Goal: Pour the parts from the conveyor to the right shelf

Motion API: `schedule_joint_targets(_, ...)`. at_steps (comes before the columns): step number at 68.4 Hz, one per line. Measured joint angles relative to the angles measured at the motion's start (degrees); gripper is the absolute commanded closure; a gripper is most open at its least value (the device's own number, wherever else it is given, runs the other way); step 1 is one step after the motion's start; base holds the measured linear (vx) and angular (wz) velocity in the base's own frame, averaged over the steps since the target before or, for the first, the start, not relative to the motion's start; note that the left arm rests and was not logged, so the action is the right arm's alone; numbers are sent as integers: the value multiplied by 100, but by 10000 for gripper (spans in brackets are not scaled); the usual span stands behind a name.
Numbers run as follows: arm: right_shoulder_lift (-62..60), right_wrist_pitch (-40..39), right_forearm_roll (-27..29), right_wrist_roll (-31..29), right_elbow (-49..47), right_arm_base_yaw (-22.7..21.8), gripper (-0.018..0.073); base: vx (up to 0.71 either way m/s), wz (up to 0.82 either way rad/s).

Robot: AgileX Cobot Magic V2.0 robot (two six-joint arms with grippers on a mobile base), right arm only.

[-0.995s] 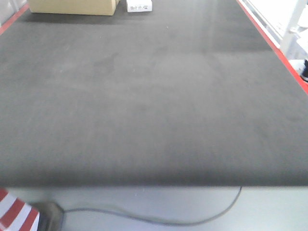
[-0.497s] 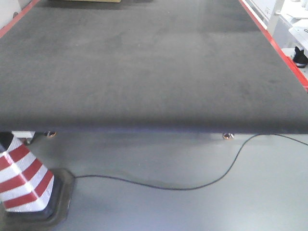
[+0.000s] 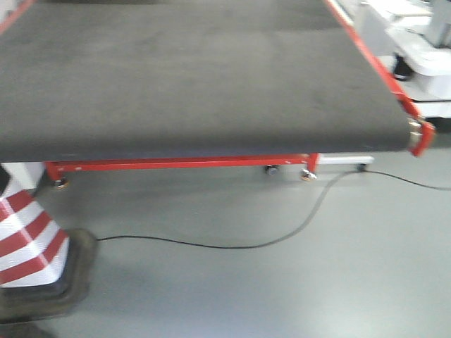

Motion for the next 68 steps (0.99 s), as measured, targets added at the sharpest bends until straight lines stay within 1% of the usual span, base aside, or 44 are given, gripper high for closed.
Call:
schedule_joint_targets(12,0,0,5,0,0,0,499,-18,-61)
schedule_joint_targets(47,0,0,5,0,0,0,499,-21,-82)
schedule_joint_targets(68,0,0,5,0,0,0,499,-18,-64)
